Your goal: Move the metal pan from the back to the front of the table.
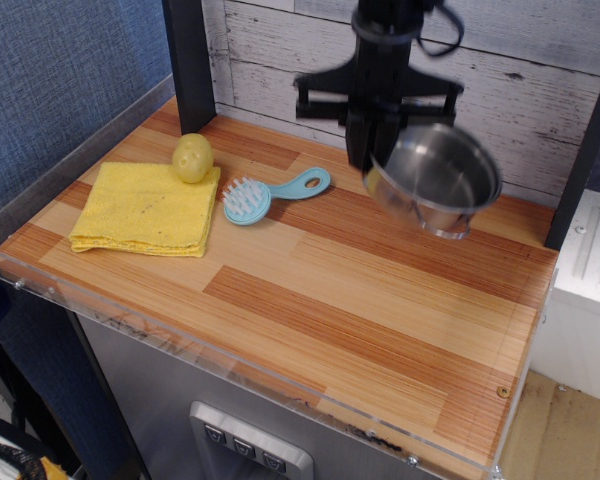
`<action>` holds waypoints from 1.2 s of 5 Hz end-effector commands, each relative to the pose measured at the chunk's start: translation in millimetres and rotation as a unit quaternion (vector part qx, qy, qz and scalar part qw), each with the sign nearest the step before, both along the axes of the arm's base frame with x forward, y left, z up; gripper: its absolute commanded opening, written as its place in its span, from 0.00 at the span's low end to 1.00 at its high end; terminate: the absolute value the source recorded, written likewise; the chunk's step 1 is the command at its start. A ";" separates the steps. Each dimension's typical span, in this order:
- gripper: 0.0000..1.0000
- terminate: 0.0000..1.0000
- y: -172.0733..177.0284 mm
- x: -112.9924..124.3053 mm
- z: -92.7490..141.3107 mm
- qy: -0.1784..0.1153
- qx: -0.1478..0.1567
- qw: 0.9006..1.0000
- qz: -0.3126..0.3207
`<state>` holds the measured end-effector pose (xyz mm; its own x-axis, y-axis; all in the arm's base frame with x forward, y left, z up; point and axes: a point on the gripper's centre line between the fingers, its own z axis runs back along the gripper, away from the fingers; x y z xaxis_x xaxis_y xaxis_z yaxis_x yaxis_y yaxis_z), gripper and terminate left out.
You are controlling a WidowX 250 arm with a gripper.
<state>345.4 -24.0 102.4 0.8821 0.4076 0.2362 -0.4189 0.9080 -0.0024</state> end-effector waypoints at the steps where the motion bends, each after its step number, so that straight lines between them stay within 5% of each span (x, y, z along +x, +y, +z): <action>1: 0.00 0.00 11.9 -33.1 56.0 -0.049 -0.010 0.998 -0.025; 3: 0.00 0.00 49.9 -68.4 56.2 -0.042 0.010 0.999 -0.029; 6: 0.00 0.00 90.1 -83.0 33.7 -0.023 0.050 0.995 -0.078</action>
